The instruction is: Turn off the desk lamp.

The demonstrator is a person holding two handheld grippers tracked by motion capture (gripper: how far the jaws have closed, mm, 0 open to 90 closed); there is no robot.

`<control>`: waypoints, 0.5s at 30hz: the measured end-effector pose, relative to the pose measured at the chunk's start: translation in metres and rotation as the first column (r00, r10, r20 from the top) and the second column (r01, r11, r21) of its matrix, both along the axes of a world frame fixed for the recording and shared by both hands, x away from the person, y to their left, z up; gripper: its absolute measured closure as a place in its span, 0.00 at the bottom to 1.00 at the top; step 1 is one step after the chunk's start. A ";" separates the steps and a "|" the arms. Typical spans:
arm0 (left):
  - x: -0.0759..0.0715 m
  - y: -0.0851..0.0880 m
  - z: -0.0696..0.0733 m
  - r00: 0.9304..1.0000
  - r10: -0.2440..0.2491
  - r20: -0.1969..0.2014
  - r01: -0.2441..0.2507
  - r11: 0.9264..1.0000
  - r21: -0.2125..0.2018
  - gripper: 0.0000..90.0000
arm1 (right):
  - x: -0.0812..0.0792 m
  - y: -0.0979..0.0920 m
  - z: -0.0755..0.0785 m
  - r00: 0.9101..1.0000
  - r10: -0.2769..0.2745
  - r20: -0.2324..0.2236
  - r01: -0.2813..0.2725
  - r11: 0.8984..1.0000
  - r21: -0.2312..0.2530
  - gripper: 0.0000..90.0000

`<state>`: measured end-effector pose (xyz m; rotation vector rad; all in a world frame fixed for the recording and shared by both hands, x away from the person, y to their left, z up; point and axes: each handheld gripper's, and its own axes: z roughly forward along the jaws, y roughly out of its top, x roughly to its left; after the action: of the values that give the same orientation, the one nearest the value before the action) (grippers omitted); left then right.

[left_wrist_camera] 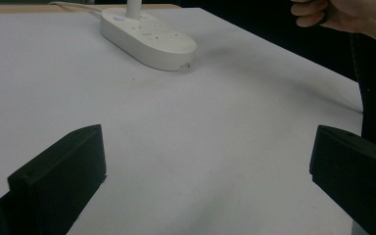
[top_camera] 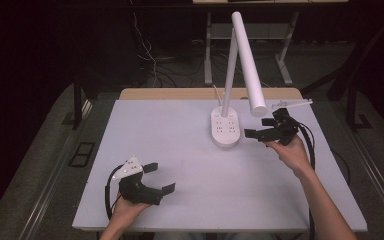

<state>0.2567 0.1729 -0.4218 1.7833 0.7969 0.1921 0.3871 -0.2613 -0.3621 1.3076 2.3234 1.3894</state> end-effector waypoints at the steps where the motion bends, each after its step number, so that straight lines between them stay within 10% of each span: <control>1: 0.000 0.000 0.000 1.000 -0.001 0.000 0.001 1.000 0.000 0.00 | -0.005 0.000 0.000 1.000 0.010 0.005 -0.010 1.000 0.002 0.01; 15: -0.002 0.000 0.001 1.000 0.000 0.006 0.000 1.000 0.001 0.00 | -0.055 -0.007 0.000 0.998 0.046 0.038 -0.048 0.997 0.058 0.01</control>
<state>0.2552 0.1725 -0.4207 1.7827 0.7931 0.1974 0.3320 -0.2684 -0.3623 1.2390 2.3207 1.4941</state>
